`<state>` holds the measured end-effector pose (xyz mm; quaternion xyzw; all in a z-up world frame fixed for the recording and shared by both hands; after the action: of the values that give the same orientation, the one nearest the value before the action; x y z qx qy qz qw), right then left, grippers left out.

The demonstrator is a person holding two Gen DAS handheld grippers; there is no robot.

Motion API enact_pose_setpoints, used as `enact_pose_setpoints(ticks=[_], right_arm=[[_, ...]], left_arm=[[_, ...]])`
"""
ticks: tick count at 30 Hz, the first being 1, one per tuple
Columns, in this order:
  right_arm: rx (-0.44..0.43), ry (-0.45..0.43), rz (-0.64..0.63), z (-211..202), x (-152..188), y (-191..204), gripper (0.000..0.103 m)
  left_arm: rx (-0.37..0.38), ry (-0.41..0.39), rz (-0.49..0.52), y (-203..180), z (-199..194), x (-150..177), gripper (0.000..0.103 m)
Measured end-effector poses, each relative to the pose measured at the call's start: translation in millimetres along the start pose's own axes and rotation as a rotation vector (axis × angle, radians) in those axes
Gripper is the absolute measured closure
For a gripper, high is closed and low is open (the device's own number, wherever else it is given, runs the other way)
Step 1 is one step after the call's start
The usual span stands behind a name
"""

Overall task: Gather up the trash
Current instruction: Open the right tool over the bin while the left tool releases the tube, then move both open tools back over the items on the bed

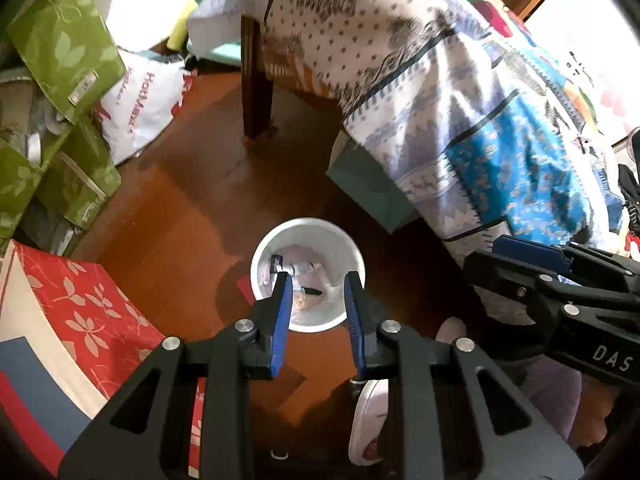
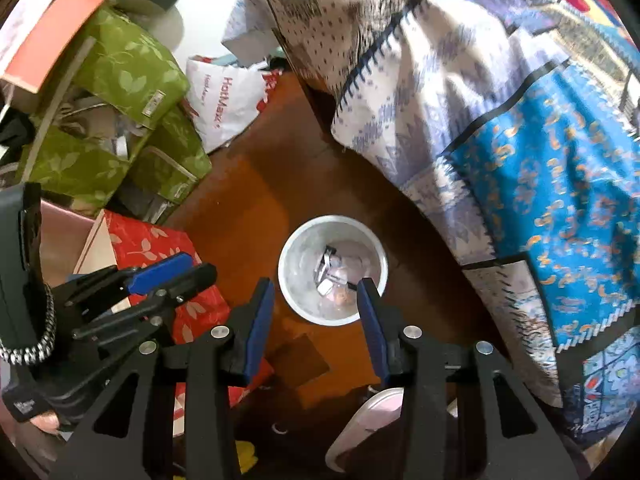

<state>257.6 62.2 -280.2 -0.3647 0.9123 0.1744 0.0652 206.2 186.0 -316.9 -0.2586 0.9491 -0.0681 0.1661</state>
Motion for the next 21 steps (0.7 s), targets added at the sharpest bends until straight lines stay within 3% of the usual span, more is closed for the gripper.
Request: enact_pose_setpoints(ticks=[10, 21], right_arm=[[0.043, -0.212, -0.038, -85, 13, -4, 0.064], [0.079, -0.51, -0.008, -209, 44, -34, 0.064]], left_arm=[[-0.004, -0.163, 0.07, -39, -77, 1, 0.079], [0.059, -0.393, 0.208, -124, -177, 8, 0.079]])
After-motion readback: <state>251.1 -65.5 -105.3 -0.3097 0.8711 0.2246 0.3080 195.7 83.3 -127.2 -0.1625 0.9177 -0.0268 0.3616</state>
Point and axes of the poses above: each gripper's, at about its wrist camera, not at the fingertips, and z roughly the way its jaws point, y to its left, x to its underside, the point moved 3 cm from there along z, roughly the way its jaws point
